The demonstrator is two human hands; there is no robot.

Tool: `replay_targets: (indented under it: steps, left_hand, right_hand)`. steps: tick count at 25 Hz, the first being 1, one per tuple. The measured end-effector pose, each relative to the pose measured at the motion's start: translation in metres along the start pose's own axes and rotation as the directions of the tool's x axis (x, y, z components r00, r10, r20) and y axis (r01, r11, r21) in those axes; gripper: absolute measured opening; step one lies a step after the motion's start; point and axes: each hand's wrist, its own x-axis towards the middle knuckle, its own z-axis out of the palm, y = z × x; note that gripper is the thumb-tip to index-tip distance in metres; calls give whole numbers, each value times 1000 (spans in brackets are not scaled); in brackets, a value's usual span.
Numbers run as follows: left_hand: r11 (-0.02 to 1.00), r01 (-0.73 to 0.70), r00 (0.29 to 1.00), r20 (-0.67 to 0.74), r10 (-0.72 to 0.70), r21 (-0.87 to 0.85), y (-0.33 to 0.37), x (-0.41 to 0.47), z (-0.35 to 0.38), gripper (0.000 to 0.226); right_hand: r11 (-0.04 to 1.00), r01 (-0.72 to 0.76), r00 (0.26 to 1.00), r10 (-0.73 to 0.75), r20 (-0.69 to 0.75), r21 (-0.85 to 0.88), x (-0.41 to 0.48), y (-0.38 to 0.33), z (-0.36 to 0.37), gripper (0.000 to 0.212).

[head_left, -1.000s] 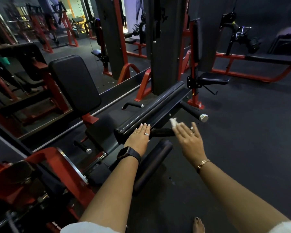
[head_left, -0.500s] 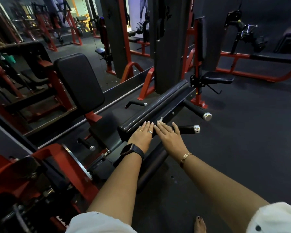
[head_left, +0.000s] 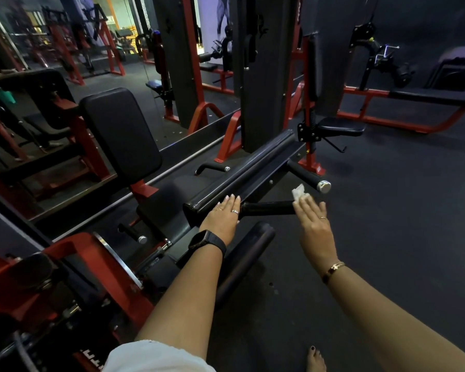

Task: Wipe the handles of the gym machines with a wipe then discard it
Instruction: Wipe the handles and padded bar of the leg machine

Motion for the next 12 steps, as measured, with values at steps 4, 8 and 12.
replay_targets:
  steps: [4, 8, 12]
  left_hand:
    - [1000, -8, 1000, -8, 9, 4, -1, 0, 1, 64]
    - [1000, 3, 1000, -5, -3, -13, 0, 0, 0, 63]
    - [997, -69, 995, -70, 66, -41, 3, -3, -5, 62]
  right_hand:
    - [996, 89, 994, -90, 62, 16, 10, 5, -2, 69]
    - [957, -256, 965, 261, -16, 138, 0, 13, -7, 71]
    - [952, -116, 993, 107, 47, 285, -1, 8, -8, 66]
